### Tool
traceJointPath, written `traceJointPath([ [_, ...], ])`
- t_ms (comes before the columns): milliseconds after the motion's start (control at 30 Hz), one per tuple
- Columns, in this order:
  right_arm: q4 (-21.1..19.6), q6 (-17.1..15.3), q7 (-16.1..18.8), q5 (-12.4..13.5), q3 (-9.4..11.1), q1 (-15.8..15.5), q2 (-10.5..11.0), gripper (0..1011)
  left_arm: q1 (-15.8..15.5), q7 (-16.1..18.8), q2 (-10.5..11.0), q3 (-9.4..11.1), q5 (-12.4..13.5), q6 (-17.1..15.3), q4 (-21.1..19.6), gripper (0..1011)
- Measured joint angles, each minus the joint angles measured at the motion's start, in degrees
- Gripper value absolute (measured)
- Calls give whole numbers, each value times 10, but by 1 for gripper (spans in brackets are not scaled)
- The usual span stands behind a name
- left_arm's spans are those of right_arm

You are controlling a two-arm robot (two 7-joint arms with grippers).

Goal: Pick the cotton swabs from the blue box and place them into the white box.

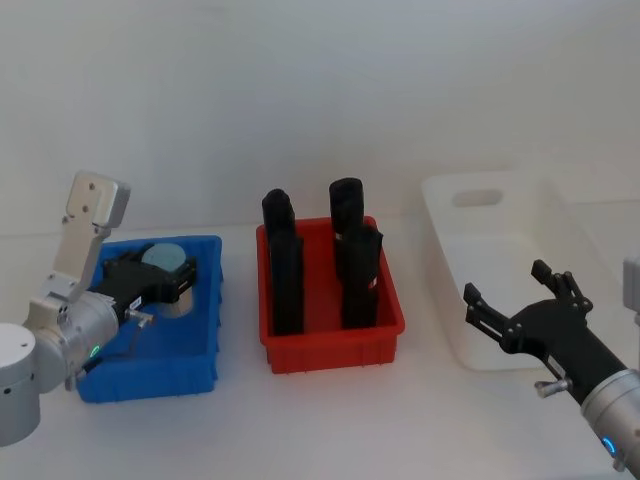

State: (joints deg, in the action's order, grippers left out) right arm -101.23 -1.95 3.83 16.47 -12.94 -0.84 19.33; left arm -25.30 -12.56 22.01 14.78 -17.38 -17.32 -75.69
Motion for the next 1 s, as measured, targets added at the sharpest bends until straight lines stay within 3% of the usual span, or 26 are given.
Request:
traceJointPath([
  [433,0,0,0,0,0,0,0,1001,9,-59,11,3,10,-45,-93,670],
  [1000,0,0,0,0,0,0,0,1001,-5,-167,0,25,9,-82,-138,671],
])
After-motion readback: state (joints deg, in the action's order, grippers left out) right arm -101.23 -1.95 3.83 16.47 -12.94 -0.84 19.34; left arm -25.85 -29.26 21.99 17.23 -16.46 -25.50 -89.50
